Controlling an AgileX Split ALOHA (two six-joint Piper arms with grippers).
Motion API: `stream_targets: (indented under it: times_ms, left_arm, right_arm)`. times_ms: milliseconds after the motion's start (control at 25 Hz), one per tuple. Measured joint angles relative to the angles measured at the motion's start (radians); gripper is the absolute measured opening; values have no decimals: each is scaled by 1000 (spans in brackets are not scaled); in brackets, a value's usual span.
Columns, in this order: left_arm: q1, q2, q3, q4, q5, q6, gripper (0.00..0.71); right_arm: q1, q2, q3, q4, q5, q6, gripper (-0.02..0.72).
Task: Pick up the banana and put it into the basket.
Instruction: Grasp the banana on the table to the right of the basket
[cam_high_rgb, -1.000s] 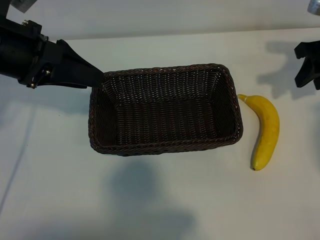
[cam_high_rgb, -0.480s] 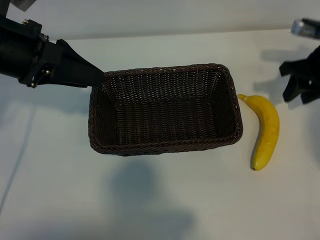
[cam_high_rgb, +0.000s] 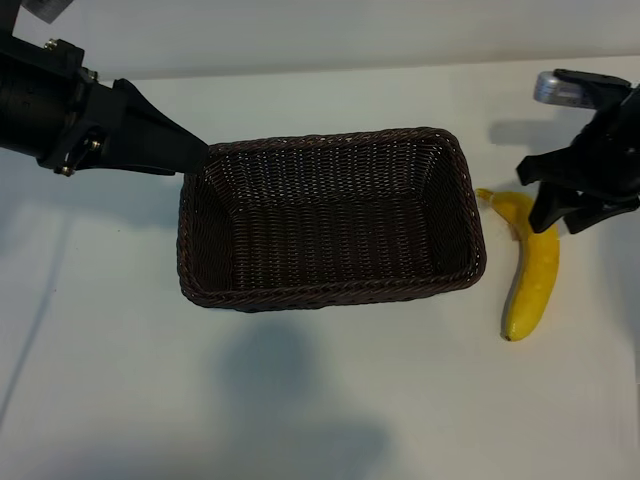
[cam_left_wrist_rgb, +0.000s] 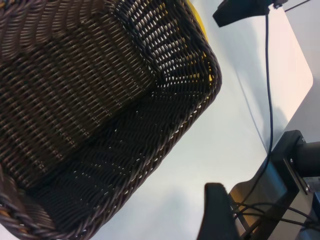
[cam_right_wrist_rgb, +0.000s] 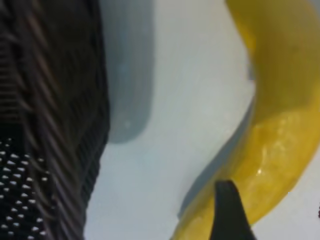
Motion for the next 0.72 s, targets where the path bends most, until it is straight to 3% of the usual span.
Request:
stream_targets:
  times_ms: [400, 560, 720]
  left_arm:
    - [0, -84, 0, 0, 0, 5, 516]
    - [0, -122, 0, 2, 0, 10, 516]
    - [0, -116, -1, 90, -4, -58, 516]
  right_arm:
    - [23, 0, 2, -46, -82, 74, 435]
    - [24, 0, 17, -100, -105, 99, 435]
    - [24, 0, 53, -110, -126, 104, 446]
